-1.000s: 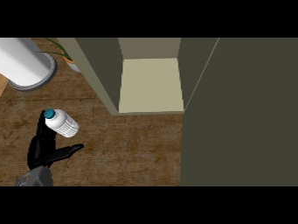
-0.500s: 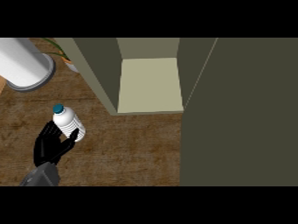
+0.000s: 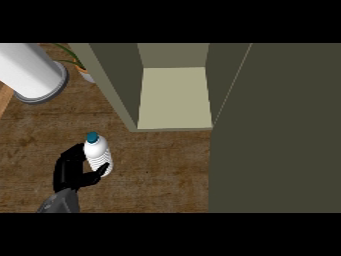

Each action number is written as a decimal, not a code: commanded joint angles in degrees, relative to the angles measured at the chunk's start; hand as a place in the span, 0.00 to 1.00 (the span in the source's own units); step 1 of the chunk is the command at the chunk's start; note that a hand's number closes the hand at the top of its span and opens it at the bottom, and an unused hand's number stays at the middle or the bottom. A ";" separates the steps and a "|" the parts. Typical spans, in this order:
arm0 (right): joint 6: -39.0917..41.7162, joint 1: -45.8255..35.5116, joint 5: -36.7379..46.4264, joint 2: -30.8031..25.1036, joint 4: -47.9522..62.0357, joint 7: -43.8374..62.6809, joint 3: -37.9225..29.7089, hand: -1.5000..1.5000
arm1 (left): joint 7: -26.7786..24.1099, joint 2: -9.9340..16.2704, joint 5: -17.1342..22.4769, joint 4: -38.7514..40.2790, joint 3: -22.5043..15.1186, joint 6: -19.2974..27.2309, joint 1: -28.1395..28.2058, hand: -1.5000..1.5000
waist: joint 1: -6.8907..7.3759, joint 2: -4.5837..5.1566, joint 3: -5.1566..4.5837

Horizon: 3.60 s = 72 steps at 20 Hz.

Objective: Pick up the bottled water, place it into the cabinet and close the cabinet

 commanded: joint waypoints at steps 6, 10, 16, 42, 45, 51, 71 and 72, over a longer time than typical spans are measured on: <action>0.43 -0.51 -3.26 -0.12 -1.56 0.77 -0.73 0.00 | -6.08 -6.96 -0.77 -3.70 -7.97 -1.37 3.07 1.00 | 0.59 -0.08 -0.38; 0.74 0.12 -5.62 -1.01 -3.22 2.19 -2.58 0.00 | -1.70 -7.05 4.59 -4.39 -12.56 -0.48 -0.99 1.00 | 0.22 -0.17 -0.38; -0.53 0.27 -3.35 0.16 -5.80 5.26 0.93 0.00 | 3.46 -7.15 12.92 -9.62 -21.81 2.70 -0.07 1.00 | 0.57 -0.18 -0.39; 1.81 -3.32 -4.91 0.26 1.66 -0.38 -4.18 0.00 | 29.12 -6.97 21.09 -32.31 -47.10 48.04 -15.38 1.00 | -2.42 0.17 -0.28; 1.61 -4.37 -4.17 0.69 0.65 0.42 -2.80 0.00 | 30.84 -6.06 20.86 -29.96 -46.41 48.17 -17.22 1.00 | -3.21 0.71 -0.37; 2.95 -5.36 -5.42 -0.85 1.66 0.21 -5.05 0.00 | 34.57 -0.75 15.87 -27.78 -49.73 54.15 -19.58 1.00 | -4.18 0.74 -0.22; 4.26 -7.51 -5.92 -0.81 2.62 -0.48 -5.96 0.00 | 36.18 2.45 14.12 -23.52 -50.78 65.53 -20.89 0.00 | -5.79 1.63 -0.42; 5.01 -6.51 -6.07 -1.19 3.20 -0.19 -5.37 0.00 | 36.68 2.38 13.43 -23.97 -51.39 67.60 -21.23 0.00 | -6.72 1.62 -0.35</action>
